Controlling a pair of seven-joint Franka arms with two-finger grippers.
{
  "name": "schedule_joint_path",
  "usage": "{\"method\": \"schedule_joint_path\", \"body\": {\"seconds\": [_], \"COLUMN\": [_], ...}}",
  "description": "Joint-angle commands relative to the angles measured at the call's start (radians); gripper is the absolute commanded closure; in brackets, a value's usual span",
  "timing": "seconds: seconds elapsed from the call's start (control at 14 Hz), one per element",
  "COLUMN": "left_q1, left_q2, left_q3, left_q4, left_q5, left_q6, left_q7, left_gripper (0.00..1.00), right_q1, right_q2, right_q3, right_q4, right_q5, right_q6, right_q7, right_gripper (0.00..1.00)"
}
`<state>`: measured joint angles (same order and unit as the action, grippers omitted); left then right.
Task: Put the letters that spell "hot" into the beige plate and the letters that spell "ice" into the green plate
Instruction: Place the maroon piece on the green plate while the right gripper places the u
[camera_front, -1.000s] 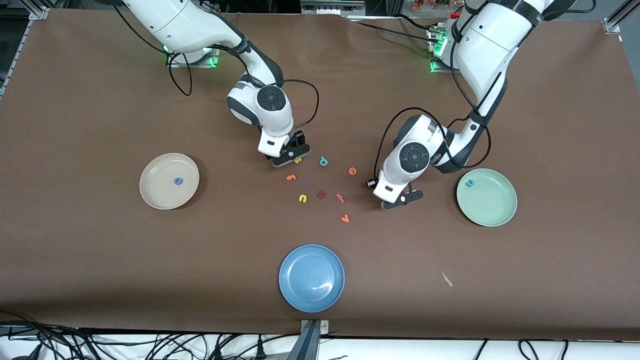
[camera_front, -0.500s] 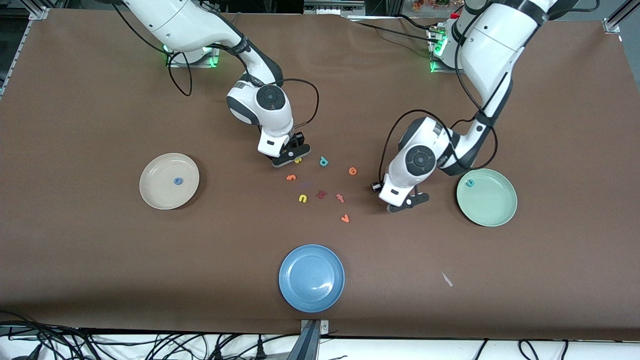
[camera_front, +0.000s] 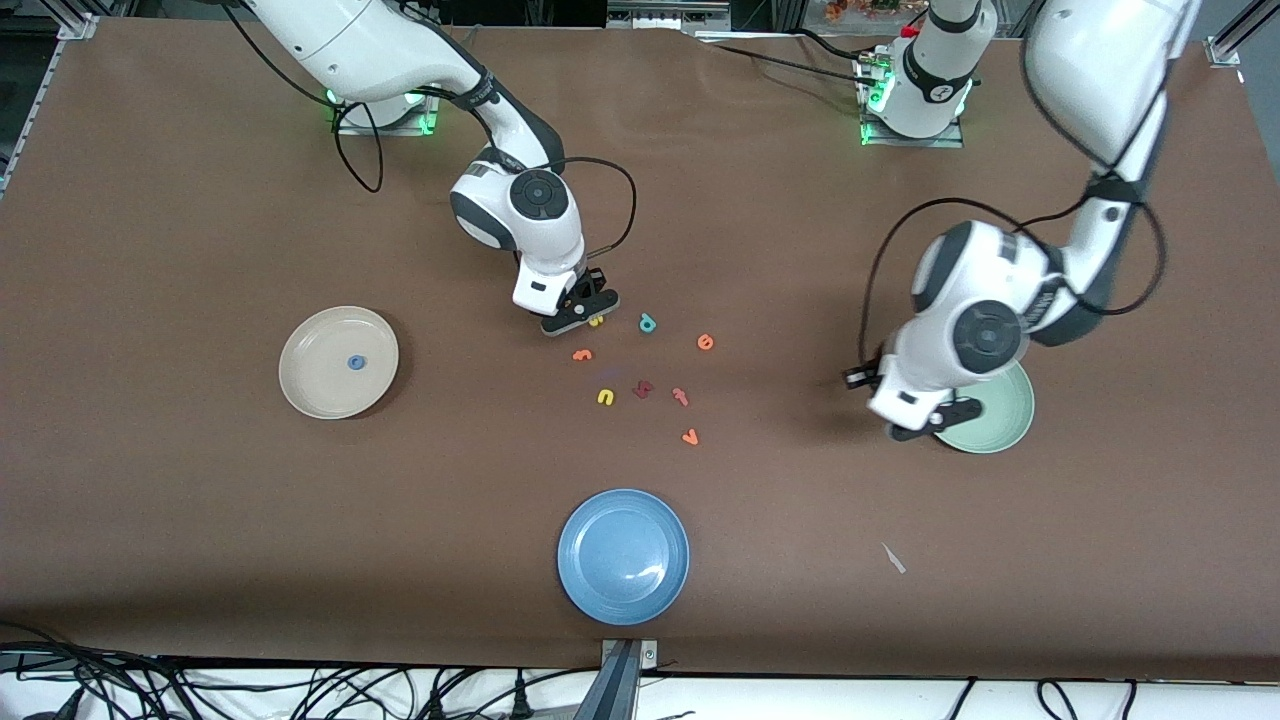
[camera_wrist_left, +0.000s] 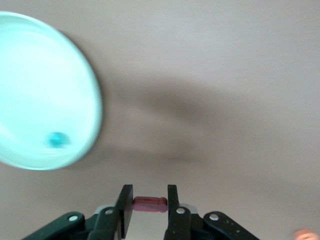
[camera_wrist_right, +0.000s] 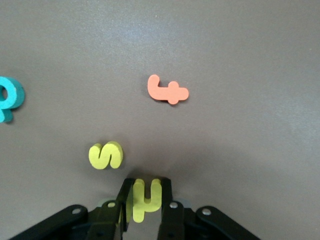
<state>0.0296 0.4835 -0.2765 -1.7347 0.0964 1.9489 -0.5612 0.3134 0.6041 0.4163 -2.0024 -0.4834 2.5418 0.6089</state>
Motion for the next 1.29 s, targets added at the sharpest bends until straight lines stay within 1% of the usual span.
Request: {"method": "schedule_joint_path", "body": {"seconds": [0.0,0.07,0.29,0.36,0.43,0.5,0.57,0.64,0.79,0.93,1.07,1.14,1.21], "left_q1": [0.131,0.165,0.251,0.265,0.276,0.286,0.291,0.291,0.286,0.271,0.262,0.26,0.26], "left_q2": [-0.011,-0.003,0.038,0.059,0.084,0.095,0.102,0.102,0.101,0.077,0.072,0.067,0.066], "left_q3": [-0.009,-0.007,-0.003,-0.001,-0.001,-0.003,-0.003,-0.003,-0.007,-0.016,-0.081,-0.127,-0.182], "left_q4": [-0.02,-0.025,-0.039,-0.039,-0.039,-0.039,-0.039,-0.037,-0.02,0.003,0.049,0.058,0.058], "left_q5": [0.026,0.032,0.04,0.043,0.068,0.092,0.098,0.098,0.097,0.079,0.03,0.025,0.025], "left_q6": [-0.07,-0.073,-0.073,-0.073,-0.071,-0.071,-0.071,-0.071,-0.071,-0.071,-0.073,-0.073,-0.071], "left_q7": [0.226,0.277,0.403,0.409,0.411,0.411,0.412,0.412,0.409,0.383,0.269,0.177,0.088], "left_gripper": [0.8,0.79,0.79,0.77,0.75,0.75,0.68,0.53,0.0,0.0,0.0,0.0,0.0], "right_q1": [-0.002,-0.01,-0.086,-0.133,-0.204,-0.258,-0.304,-0.335,-0.385,-0.418,-0.427,-0.427,-0.428], "right_q2": [-0.023,-0.053,-0.165,-0.196,-0.222,-0.252,-0.277,-0.299,-0.329,-0.334,-0.323,-0.322,-0.319], "right_q3": [-0.053,-0.054,-0.053,-0.048,-0.031,-0.021,-0.022,-0.025,-0.051,-0.054,-0.066,-0.071,-0.074], "right_q4": [-0.01,-0.012,-0.047,-0.065,-0.087,-0.11,-0.124,-0.125,-0.125,-0.13,-0.141,-0.151,-0.151], "right_q5": [-0.014,-0.004,0.006,0.009,0.025,0.054,0.087,0.118,0.141,0.143,0.143,0.143,0.143], "right_q6": [0.014,0.005,-0.078,-0.095,-0.097,-0.098,-0.113,-0.142,-0.193,-0.219,-0.219,-0.213,-0.213], "right_q7": [-0.006,-0.023,-0.102,-0.153,-0.223,-0.317,-0.422,-0.525,-0.667,-0.696,-0.698,-0.698,-0.698], "right_gripper": [0.83,0.83,0.82,0.82,0.82,0.82,0.82,0.82,0.82,0.8,0.67,0.54,0.48]}}
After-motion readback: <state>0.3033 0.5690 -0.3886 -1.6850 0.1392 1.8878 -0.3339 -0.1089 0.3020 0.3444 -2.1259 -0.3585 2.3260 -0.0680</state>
